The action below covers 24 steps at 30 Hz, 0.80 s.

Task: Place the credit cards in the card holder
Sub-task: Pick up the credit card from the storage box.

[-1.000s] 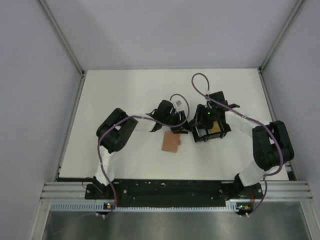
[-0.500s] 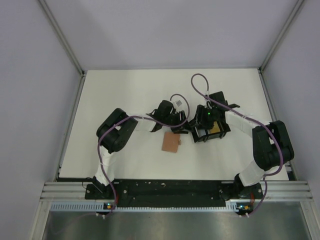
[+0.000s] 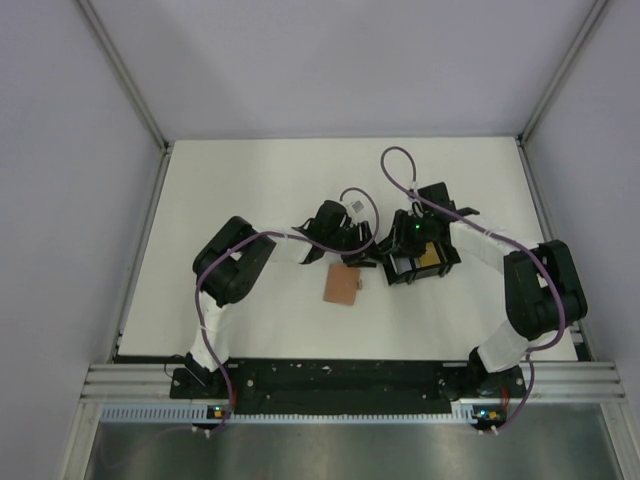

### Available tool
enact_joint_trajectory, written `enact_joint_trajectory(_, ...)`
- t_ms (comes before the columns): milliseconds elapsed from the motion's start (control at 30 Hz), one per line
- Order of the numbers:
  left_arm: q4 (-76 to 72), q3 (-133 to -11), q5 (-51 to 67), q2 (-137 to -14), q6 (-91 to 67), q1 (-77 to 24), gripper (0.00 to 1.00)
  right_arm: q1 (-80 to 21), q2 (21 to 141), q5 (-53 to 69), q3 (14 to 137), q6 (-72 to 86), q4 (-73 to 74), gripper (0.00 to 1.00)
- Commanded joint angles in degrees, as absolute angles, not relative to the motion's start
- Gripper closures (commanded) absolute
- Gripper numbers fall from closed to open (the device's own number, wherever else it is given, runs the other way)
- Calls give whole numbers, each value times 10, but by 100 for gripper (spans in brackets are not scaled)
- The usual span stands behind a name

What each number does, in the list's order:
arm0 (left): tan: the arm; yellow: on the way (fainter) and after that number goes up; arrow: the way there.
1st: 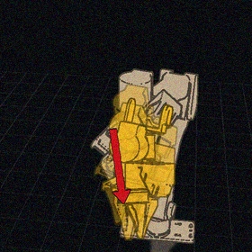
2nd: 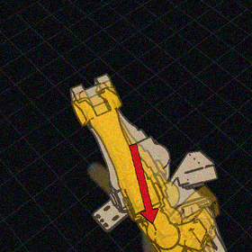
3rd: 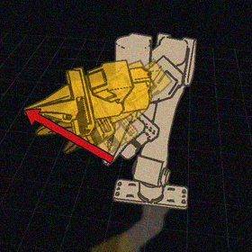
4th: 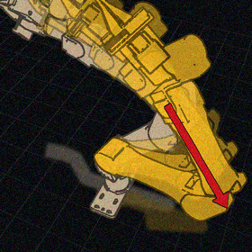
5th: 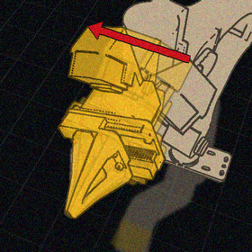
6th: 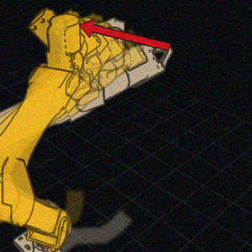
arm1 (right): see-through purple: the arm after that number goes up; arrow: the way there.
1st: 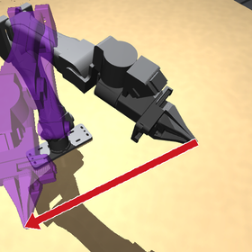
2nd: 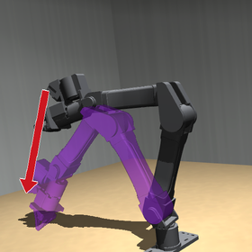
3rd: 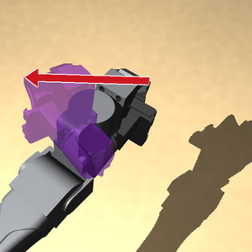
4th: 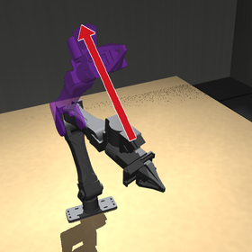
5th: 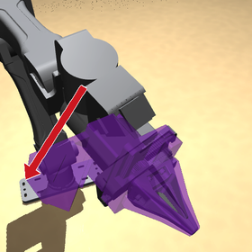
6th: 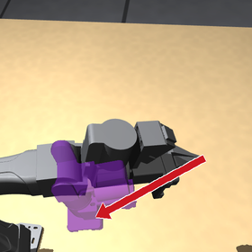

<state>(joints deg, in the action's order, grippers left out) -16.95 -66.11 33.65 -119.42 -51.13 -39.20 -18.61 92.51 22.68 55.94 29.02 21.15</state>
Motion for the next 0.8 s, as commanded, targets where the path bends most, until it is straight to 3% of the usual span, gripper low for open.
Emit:
enact_joint_trajectory(0,-192,-673,339,-1182,-506,-403,48,-194,914,257,570,295,182,61)
enact_joint_trajectory(100,-192,-676,341,-1183,-507,-402,48,-193,911,260,569,296,183,66)
enact_joint_trajectory(767,-190,-676,339,-1184,-504,-402,48,-192,888,254,566,295,191,73)
